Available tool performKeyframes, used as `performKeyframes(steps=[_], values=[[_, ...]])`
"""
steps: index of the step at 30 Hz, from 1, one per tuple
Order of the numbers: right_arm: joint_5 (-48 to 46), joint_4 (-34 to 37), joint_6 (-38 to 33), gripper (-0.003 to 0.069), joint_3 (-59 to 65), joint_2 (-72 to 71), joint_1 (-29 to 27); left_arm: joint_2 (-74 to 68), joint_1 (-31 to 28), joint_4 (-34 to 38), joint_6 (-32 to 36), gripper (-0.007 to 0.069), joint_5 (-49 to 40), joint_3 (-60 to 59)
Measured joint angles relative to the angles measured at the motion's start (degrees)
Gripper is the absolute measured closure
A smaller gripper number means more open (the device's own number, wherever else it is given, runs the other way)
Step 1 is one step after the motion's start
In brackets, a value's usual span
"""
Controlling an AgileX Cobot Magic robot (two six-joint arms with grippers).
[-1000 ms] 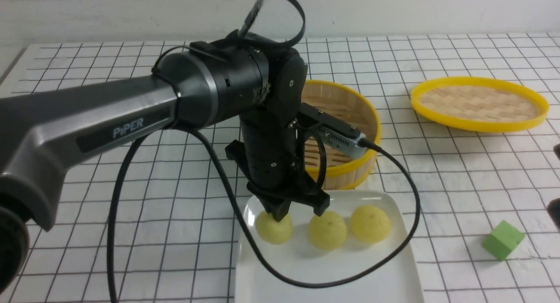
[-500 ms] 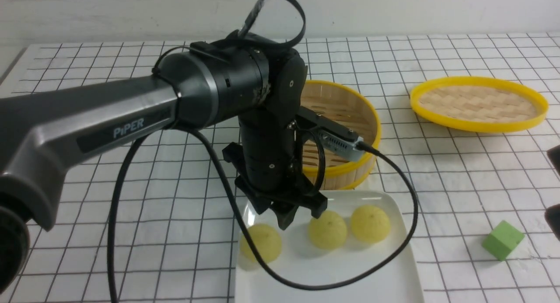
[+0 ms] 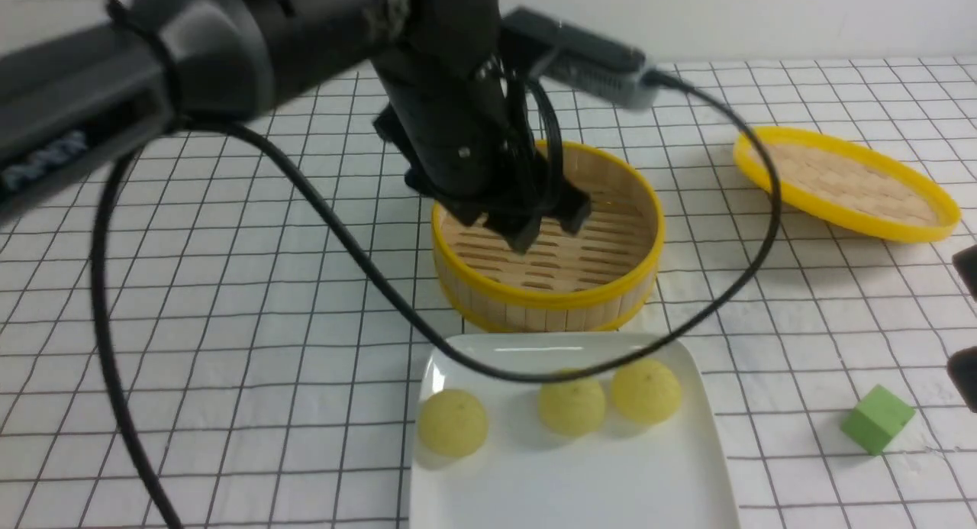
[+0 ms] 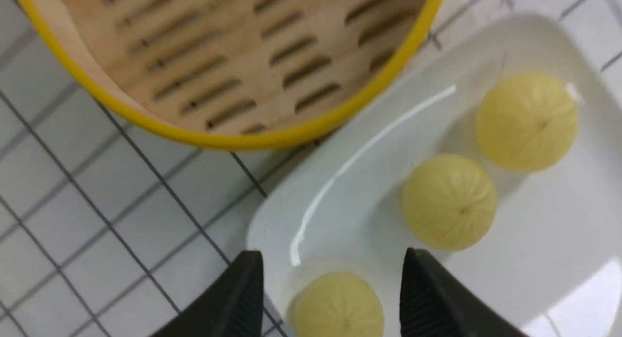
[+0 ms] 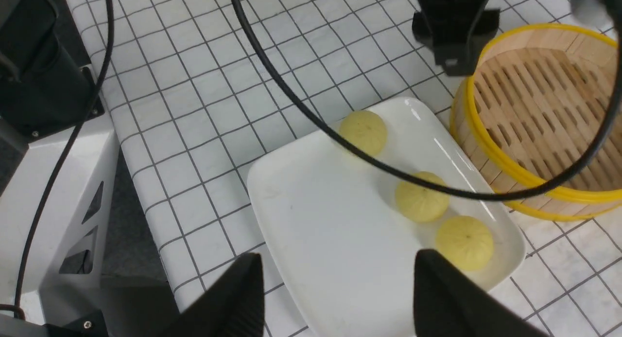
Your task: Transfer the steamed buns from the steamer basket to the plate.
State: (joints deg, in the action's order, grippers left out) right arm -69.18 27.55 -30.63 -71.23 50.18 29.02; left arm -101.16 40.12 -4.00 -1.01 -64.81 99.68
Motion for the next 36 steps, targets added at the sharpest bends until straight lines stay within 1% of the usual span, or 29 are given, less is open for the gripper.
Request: performKeyframes(steps=[3,8,12,18,23,24,25,30,31,32,36], values=[[1.1,0.0,0.0,0.0238,0.0,0.0,0.0,3.6,0.0,-0.6,0.0,0.0229,0.0,3.6],[3.5,0.0,0.0,0.0238,0.0,0.0,0.0,9.6,0.0,-4.1,-0.1,0.0229,0.8,7.4],[7.2,0.0,0.0,0.0238,0.0,0.0,0.0,15.7,0.0,-10.1,-4.1,0.0229,0.9,8.0],[13.6,0.0,0.1,0.0238,0.0,-0.1,0.0,23.9,0.0,-15.8,-9.2,0.0229,0.2,8.2],[18.3,0.0,0.1,0.0238,0.0,-0.7,0.0,28.5,0.0,-17.1,-9.9,0.0230,-0.5,8.4],[20.5,0.0,0.1,0.0238,0.0,-1.5,0.0,30.4,0.0,-17.6,-10.0,0.0234,-1.2,8.4],[20.5,0.0,0.1,0.0238,0.0,-1.5,0.0,30.6,0.0,-17.6,-10.0,0.0234,-1.3,8.4],[28.8,-1.3,0.1,0.0238,0.0,-6.6,0.0,35.9,0.0,-18.4,-7.2,0.0271,-4.9,8.4],[29.0,-1.6,0.1,0.0238,0.0,-6.8,0.0,36.1,0.0,-18.4,-7.1,0.0271,-4.9,8.4],[30.7,-2.7,0.1,0.0238,0.0,-8.9,0.0,37.9,0.0,-18.3,-6.5,0.0291,-5.8,8.4],[31.4,-5.0,0.1,0.0238,0.0,-12.9,0.0,41.1,0.0,-17.8,-6.1,0.0316,-6.1,8.5]])
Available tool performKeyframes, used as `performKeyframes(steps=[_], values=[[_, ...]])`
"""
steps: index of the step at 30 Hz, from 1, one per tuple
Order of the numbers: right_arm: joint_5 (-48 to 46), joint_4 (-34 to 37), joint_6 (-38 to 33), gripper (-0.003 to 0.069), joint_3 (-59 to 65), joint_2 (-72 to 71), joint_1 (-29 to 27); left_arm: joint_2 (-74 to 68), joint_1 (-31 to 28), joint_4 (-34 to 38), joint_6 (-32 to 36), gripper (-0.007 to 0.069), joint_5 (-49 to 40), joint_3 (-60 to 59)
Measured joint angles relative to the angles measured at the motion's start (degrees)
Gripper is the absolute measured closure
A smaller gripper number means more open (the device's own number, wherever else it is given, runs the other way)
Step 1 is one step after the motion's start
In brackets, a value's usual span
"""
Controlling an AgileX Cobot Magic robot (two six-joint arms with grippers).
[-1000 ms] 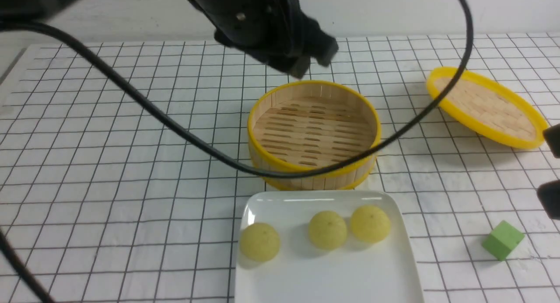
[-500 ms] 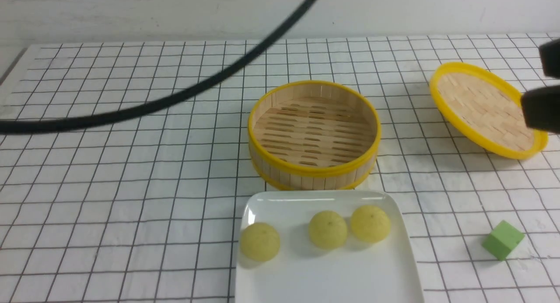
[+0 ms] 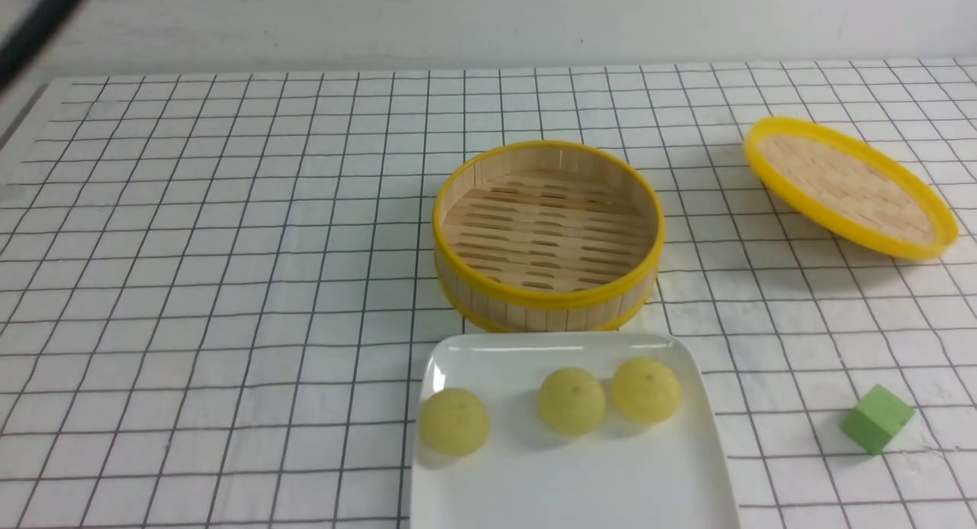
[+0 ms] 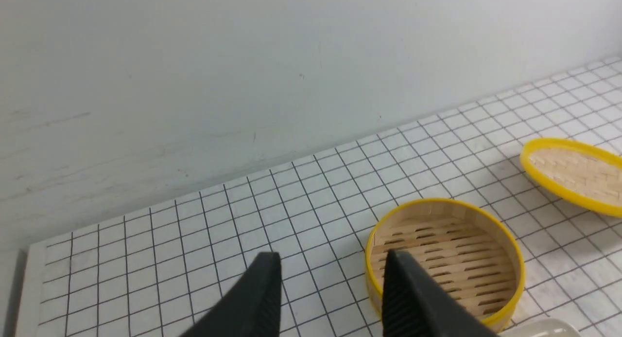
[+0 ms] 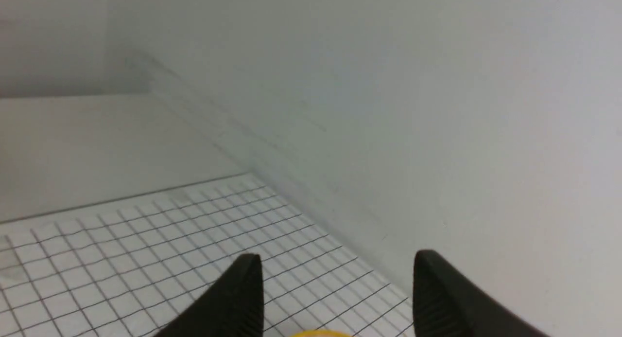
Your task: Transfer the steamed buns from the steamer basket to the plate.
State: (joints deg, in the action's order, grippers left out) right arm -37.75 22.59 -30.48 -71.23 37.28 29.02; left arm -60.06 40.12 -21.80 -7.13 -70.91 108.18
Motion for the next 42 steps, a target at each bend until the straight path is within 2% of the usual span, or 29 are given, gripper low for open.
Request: performKeyframes(steps=[4,13,19,21,23,27,30,31,34,37,42], values=[[-0.4,-1.3,2.8,0.0238,0.0,-5.3,0.0,4.5,0.0,2.8,-0.1,0.0340,0.0,0.0],[-5.6,-1.5,7.9,0.0238,-0.4,-13.5,0.0,14.6,0.0,15.1,-1.4,0.0395,0.0,-3.7],[-12.5,-1.5,9.3,0.0238,-0.5,-14.9,0.0,22.2,0.0,16.3,-1.1,0.0407,0.0,-17.4],[-15.0,-1.0,9.5,0.0238,0.9,-14.9,0.0,25.7,0.0,16.5,-0.6,0.0406,0.0,-26.9],[-15.5,-0.6,9.5,0.0238,2.1,-15.0,0.0,27.3,0.0,16.8,-0.5,0.0406,0.1,-31.3],[-14.3,1.7,9.5,0.0238,7.8,-15.0,0.0,32.4,0.0,19.0,-0.5,0.0406,8.9,-46.1],[-7.3,2.3,7.4,0.0238,14.6,-15.0,0.0,36.2,0.0,19.2,-0.3,0.0406,21.2,-58.2],[-6.8,2.3,7.4,0.0238,14.9,-15.0,0.0,36.4,0.0,19.1,-0.3,0.0406,21.9,-58.8],[3.0,2.6,4.2,0.0238,20.2,-15.0,0.0,37.5,0.0,16.9,-0.3,0.0406,32.4,-67.7],[13.0,2.9,1.6,0.0238,24.7,-14.9,0.0,37.3,0.0,14.0,-0.3,0.0406,42.3,-73.2],[28.0,3.5,0.4,0.0238,33.2,-14.6,0.0,35.8,0.0,10.2,-0.3,0.0406,53.8,-77.8]])
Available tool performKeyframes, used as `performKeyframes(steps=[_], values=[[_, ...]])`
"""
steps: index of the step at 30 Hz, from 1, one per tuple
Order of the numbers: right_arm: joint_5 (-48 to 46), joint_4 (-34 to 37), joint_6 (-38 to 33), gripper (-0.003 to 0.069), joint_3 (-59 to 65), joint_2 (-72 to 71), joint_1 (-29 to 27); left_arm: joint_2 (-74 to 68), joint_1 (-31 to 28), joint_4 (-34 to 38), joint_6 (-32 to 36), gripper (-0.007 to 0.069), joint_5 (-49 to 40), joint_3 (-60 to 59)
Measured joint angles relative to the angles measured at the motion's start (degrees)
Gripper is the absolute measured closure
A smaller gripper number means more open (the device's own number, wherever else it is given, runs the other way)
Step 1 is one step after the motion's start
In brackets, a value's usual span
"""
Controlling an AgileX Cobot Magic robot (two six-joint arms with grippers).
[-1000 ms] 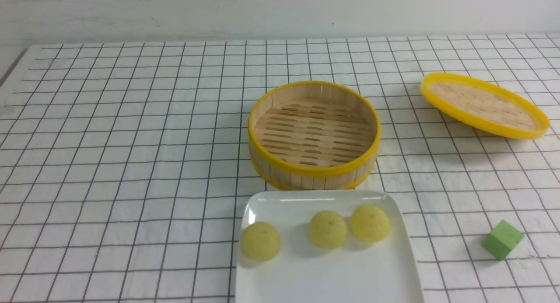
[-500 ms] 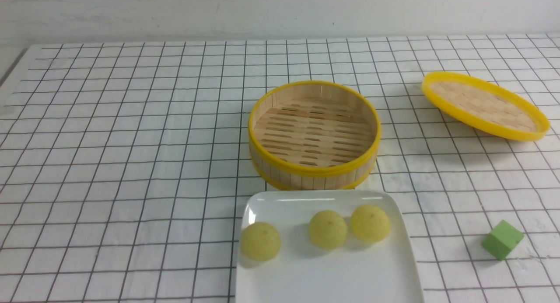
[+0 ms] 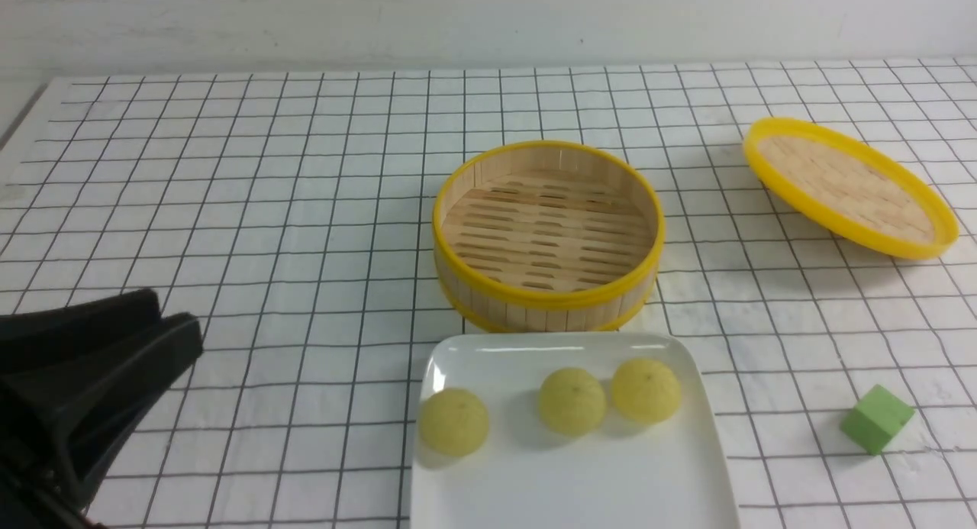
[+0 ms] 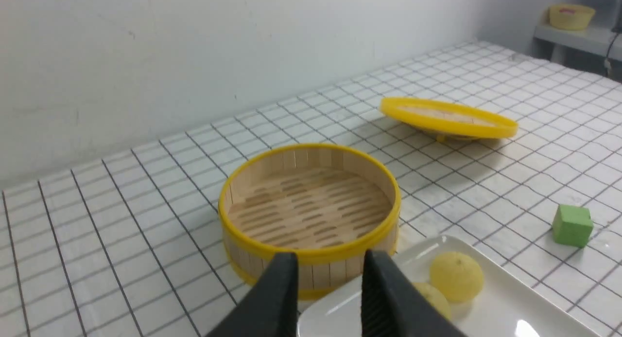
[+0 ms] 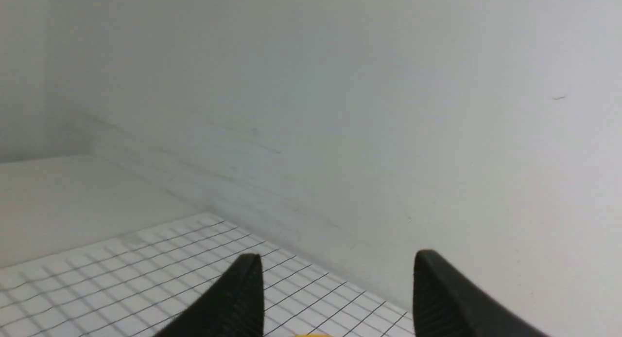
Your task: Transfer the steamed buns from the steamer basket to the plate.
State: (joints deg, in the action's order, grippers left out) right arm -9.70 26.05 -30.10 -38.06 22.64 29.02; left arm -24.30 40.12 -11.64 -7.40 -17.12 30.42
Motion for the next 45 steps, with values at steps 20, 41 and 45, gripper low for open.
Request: performKeyframes(steps=[20,41,45], values=[[15.3,1.5,-1.2,0.0238,17.9,0.1,0.0,-3.2,0.0,-5.2,-2.6,0.0476,-1.1,-0.5],[20.9,2.9,-1.4,0.0313,31.8,0.1,0.0,-3.2,0.0,-3.7,-2.6,0.0472,-4.8,-0.5],[20.0,3.1,-1.4,0.0370,32.5,0.1,0.0,-3.2,0.0,-3.2,-2.6,0.0468,-5.0,-0.5]])
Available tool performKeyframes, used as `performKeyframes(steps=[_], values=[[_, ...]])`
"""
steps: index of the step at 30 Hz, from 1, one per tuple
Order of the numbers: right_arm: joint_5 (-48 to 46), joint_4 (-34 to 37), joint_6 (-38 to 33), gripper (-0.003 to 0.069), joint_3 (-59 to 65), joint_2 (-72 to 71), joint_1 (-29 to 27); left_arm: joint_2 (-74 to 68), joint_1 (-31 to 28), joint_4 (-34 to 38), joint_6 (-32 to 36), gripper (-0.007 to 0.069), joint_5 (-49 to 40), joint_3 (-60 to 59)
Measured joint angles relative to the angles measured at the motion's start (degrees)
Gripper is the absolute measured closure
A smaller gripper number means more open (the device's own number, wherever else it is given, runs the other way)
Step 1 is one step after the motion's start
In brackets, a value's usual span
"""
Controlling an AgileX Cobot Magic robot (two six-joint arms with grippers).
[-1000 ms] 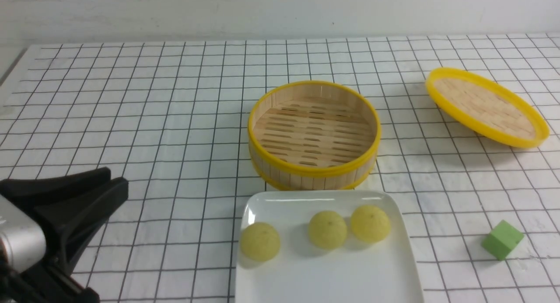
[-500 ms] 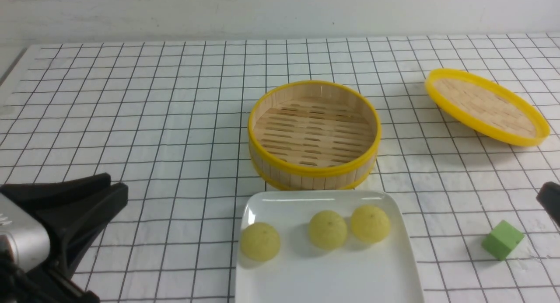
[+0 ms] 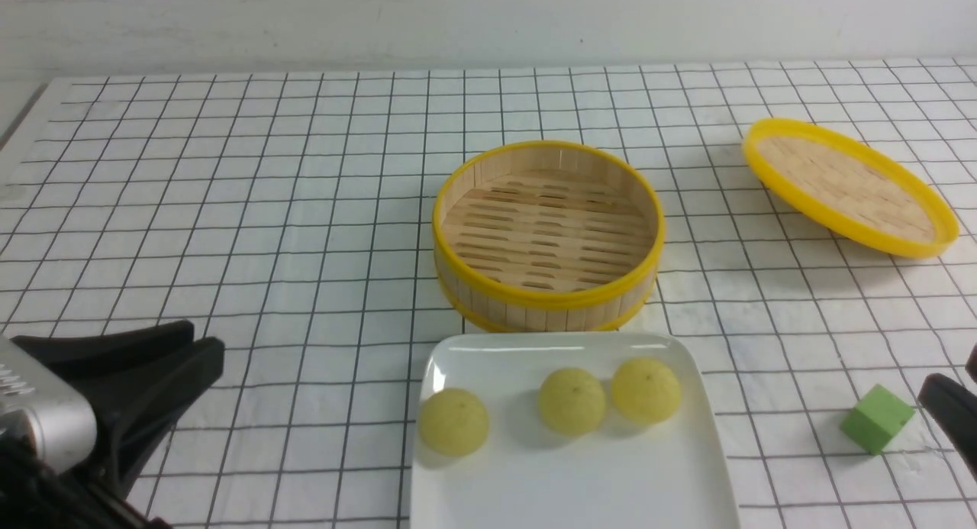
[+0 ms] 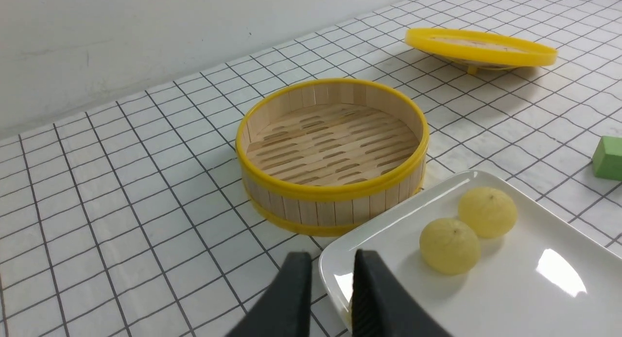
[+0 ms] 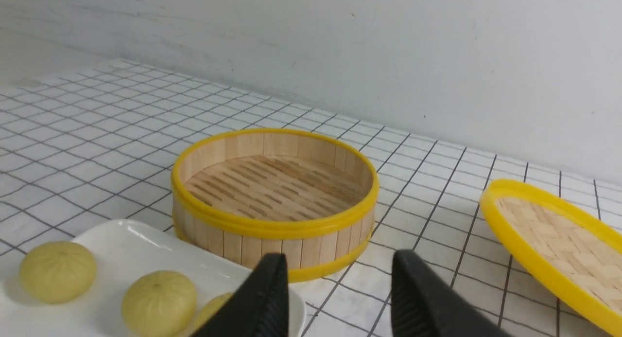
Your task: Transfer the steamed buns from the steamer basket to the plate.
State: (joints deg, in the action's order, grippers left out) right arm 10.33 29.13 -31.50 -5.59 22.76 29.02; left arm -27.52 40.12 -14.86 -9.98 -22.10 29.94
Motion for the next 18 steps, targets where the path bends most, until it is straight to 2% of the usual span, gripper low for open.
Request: performKeyframes(steps=[4,8,18], values=[[-2.3,0.0,0.0,0.0445,0.2,0.0,0.0,0.0,0.0,0.1,0.0,0.0468,-0.2,0.0],[-2.5,0.0,0.0,0.0473,0.2,0.0,0.0,0.0,0.0,0.2,0.0,0.0465,-0.2,0.0],[-3.1,0.0,0.0,0.0473,0.2,0.0,0.0,0.0,0.0,0.2,0.0,0.0454,-0.6,0.0]])
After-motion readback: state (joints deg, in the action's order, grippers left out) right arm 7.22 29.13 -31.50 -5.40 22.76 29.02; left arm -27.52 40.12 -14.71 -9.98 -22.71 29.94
